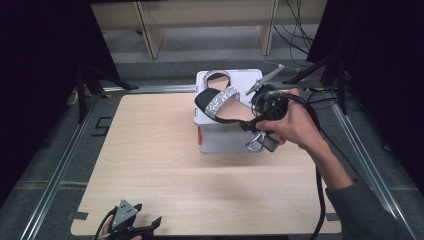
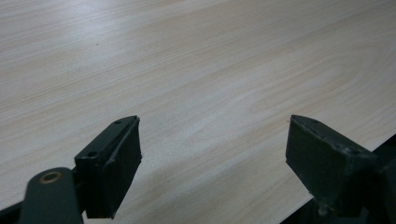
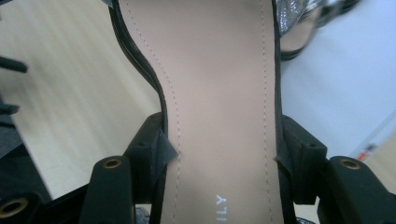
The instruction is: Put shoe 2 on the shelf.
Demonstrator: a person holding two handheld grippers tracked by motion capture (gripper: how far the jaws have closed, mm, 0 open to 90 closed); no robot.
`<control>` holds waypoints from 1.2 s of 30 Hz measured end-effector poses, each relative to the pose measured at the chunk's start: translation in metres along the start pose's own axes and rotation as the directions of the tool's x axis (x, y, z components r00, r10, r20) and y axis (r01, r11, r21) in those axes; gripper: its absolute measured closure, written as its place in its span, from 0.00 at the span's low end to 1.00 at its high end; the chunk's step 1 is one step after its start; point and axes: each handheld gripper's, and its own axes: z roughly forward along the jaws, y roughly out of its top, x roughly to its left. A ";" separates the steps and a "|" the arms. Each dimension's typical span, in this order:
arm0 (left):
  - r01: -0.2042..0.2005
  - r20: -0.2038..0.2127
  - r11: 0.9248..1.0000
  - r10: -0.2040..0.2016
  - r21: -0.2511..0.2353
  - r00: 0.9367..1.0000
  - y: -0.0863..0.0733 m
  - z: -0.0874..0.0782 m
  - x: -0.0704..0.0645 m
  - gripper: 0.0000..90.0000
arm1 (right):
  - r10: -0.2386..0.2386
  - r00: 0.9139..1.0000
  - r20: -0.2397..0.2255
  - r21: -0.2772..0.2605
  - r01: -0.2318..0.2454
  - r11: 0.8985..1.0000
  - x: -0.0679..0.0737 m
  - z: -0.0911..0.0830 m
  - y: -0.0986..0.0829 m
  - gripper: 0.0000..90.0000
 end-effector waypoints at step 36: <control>-0.016 0.017 1.000 0.016 -0.008 1.000 0.000 0.000 -0.002 0.20 | 0.480 0.815 0.324 0.115 -0.538 0.835 -0.131 0.098 0.063 0.48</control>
